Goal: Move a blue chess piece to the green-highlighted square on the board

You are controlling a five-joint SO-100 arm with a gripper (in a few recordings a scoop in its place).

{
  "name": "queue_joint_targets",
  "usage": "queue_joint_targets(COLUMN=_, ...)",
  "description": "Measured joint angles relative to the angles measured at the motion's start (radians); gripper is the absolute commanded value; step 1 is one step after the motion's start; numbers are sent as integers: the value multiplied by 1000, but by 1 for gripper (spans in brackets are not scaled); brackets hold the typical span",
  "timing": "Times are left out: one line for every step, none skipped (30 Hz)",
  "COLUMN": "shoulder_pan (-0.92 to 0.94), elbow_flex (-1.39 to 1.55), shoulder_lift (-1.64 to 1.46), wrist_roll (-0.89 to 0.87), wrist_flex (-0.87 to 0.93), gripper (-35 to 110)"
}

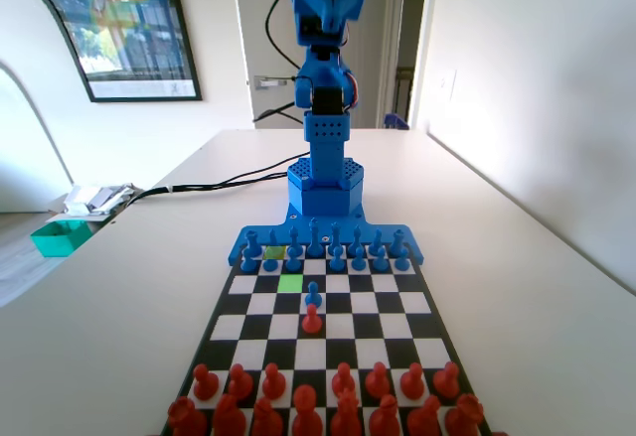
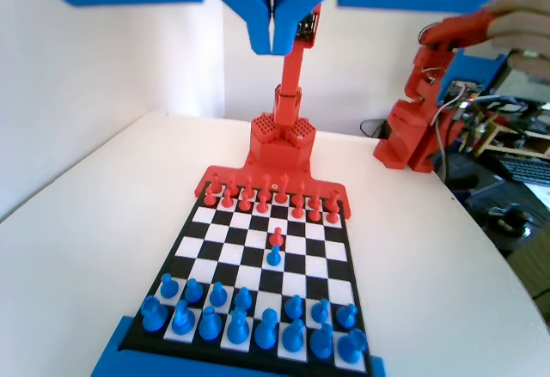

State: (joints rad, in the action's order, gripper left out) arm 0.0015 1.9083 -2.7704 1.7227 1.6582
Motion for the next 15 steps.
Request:
queue_joint_targets(shoulder_pan=6, elbow_flex=-32, shoulder_lift=29, wrist_roll=18, wrist_flex=21, gripper=1)
queue_joint_targets(shoulder_pan=18, elbow_flex=-58, shoulder_lift=60, wrist_roll=37, wrist_flex=41, gripper=1)
queue_joint_targets(shoulder_pan=41, elbow_flex=-75, shoulder_lift=86, wrist_roll=52, wrist_flex=58, gripper=1)
queue_joint_targets(shoulder_pan=67, elbow_flex=-86, shoulder_lift=110, wrist_roll=71, wrist_flex=69, gripper=1)
queue_joint_targets(shoulder_pan=95, elbow_flex=-94, shoulder_lift=138, wrist_roll=94, wrist_flex=78, gripper=1)
queue_joint_targets(shoulder_pan=124, elbow_flex=-100, shoulder_lift=170, wrist_roll=117, wrist_flex=89, gripper=1)
queue_joint_targets(shoulder_pan=150, elbow_flex=-101, shoulder_lift=196, wrist_roll=141, wrist_flex=92, gripper=1)
queue_joint_targets(shoulder_pan=172, elbow_flex=-101, shoulder_lift=227, wrist_roll=163, wrist_flex=92, gripper=1)
queue_joint_targets(shoulder_pan=190, elbow_flex=-101, shoulder_lift=264, wrist_roll=183, wrist_flex=92, gripper=1)
queue_joint_targets(shoulder_pan=218, elbow_flex=-101, shoulder_lift=301, wrist_roll=202, wrist_flex=91, gripper=1)
queue_joint_targets(shoulder_pan=245, elbow_flex=-101, shoulder_lift=337, wrist_roll=227, wrist_flex=91, gripper=1)
queue_joint_targets(shoulder_pan=270, elbow_flex=-101, shoulder_lift=364, wrist_roll=247, wrist_flex=89, gripper=1)
queue_joint_targets(shoulder_pan=302, elbow_flex=-101, shoulder_lift=387, wrist_roll=270, wrist_flex=83, gripper=1)
queue_joint_targets(shoulder_pan=330, elbow_flex=-101, shoulder_lift=407, wrist_roll=305, wrist_flex=80, gripper=1)
queue_joint_targets(shoulder_pan=356, elbow_flex=-100, shoulder_lift=422, wrist_roll=342, wrist_flex=78, gripper=1)
